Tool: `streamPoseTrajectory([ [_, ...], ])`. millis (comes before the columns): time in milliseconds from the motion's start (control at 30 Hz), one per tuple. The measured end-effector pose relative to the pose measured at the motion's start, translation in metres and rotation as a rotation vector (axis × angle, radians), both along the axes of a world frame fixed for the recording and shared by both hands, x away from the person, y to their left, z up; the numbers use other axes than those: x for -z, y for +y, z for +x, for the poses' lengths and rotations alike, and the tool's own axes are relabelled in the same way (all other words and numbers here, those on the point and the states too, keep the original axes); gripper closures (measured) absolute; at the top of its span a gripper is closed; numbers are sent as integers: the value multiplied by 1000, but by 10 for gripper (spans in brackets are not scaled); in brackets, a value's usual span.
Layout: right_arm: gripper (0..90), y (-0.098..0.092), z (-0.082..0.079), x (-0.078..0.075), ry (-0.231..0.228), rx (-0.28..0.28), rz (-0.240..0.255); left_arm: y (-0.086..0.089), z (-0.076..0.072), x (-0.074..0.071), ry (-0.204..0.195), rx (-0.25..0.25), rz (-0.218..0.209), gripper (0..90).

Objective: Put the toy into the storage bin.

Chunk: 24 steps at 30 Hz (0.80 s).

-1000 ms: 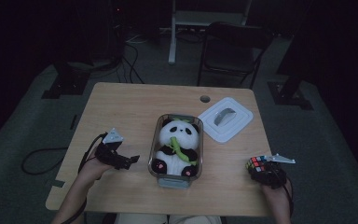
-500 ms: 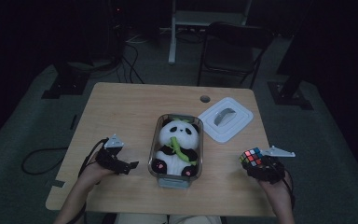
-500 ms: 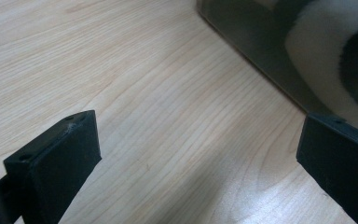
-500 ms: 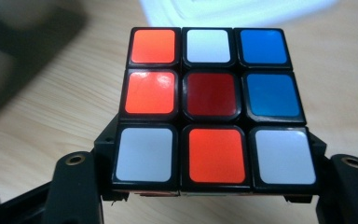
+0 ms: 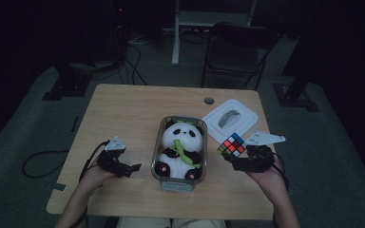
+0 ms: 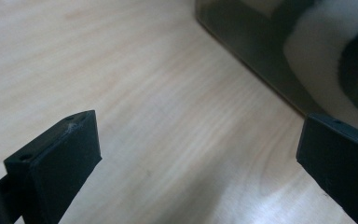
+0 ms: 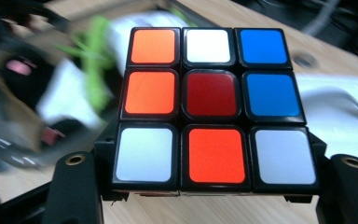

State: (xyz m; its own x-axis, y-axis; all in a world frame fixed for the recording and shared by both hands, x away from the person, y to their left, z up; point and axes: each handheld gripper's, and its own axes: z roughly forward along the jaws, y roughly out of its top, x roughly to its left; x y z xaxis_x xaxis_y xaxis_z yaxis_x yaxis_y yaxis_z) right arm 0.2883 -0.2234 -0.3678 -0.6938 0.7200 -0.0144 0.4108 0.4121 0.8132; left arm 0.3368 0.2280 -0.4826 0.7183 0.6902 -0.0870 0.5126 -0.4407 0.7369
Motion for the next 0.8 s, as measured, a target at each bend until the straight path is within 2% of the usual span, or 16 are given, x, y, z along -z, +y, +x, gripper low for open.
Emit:
streamPoseTrajectory([
  [67, 338, 15, 2, -5, -7, -62, -5, 1, 0, -2, 3, -5, -12, 5],
  [133, 338, 31, 3, -8, -12, -121, -14, 1, -1, -4, 12, -4, 0, 5],
  [267, 337, 63, 6, -8, 5, -231, -29, 0, -1, -7, 36, -7, -9, 5],
  [300, 337, 70, 7, -7, 13, -255, -33, -2, -2, -9, 34, -2, 3, 5],
  [367, 338, 84, 8, -3, 36, -311, -51, -3, -4, -13, 48, 6, -6, 5],
  [467, 338, 103, 8, 5, 66, -383, -96, -5, -6, -19, 57, 18, 9, 5],
  [533, 338, 113, 7, 11, 85, -425, -130, -7, -8, -23, 39, 23, 19, 5],
  [667, 337, 124, 11, 23, 118, -460, -169, -10, -10, -32, 22, 32, 25, 5],
  [800, 337, 127, 14, 28, 122, -452, -186, -14, -13, -39, 13, 49, 31, 5],
])
